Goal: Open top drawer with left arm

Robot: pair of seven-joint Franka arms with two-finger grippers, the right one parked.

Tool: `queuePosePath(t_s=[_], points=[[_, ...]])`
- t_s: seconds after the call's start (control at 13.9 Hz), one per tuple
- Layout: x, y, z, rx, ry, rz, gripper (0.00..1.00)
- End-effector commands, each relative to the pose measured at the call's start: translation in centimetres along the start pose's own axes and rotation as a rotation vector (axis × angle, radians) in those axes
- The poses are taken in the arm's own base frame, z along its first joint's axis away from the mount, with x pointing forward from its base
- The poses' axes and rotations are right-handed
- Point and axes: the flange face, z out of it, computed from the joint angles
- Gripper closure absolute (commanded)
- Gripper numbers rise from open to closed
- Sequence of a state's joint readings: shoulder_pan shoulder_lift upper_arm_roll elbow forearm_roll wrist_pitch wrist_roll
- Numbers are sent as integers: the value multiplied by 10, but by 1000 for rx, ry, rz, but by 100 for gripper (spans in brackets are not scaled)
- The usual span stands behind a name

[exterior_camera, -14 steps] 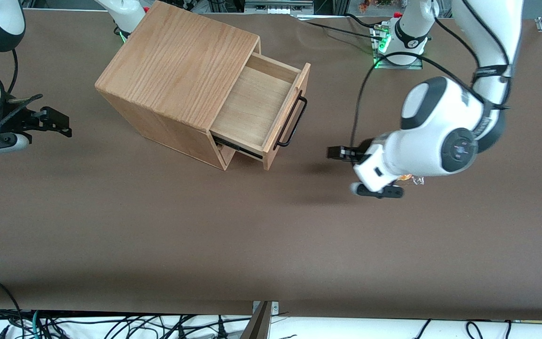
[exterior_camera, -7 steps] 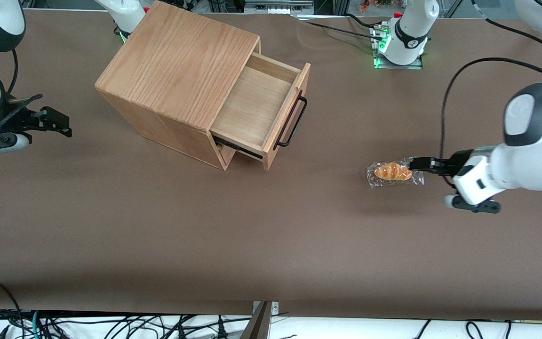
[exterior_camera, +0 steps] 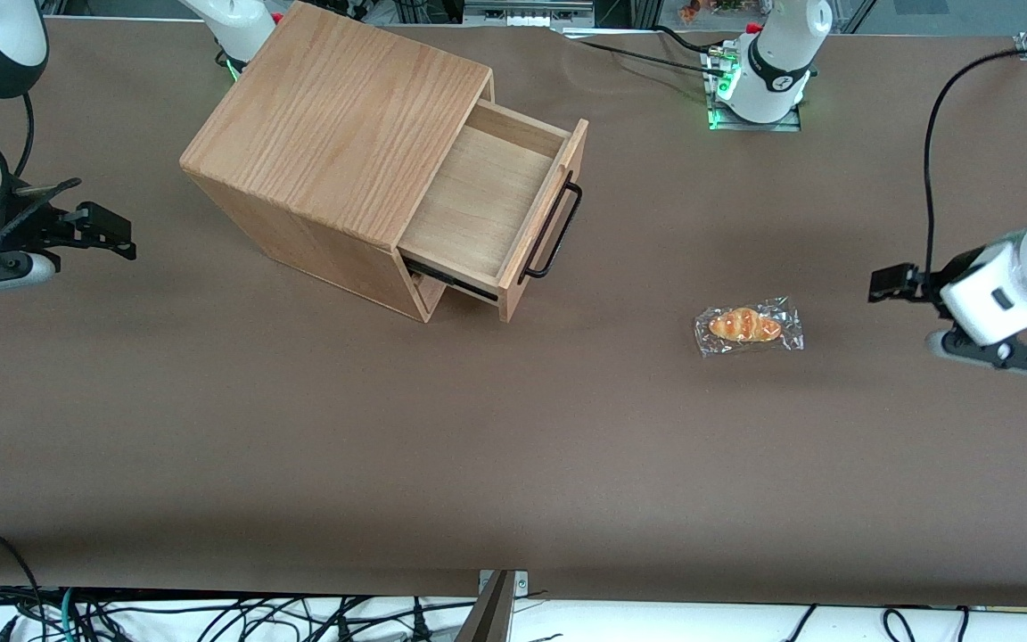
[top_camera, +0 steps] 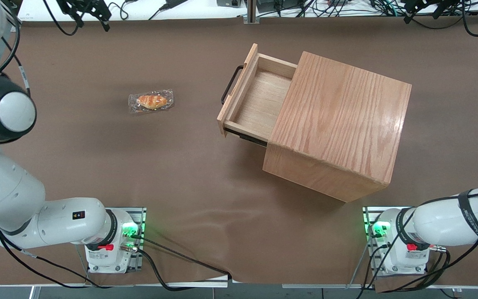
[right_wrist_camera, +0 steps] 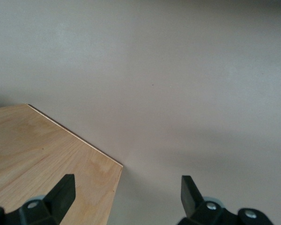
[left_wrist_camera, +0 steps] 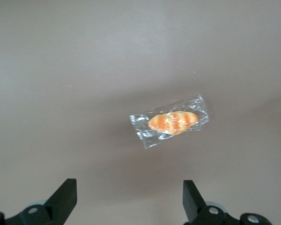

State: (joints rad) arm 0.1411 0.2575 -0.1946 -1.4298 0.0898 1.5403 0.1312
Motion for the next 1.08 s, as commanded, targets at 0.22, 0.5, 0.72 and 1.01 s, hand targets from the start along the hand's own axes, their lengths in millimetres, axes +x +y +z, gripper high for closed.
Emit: queuePosePath(t_s=[0.22,0.5,0.72,1.01], points=[[-72,17,-53,10,104,-4,0],[-75,20,-41,-14,72,-42,0],[-72,20,-36,-59,58,-72,0],[-70,19,-35,-60,49,-75,0]])
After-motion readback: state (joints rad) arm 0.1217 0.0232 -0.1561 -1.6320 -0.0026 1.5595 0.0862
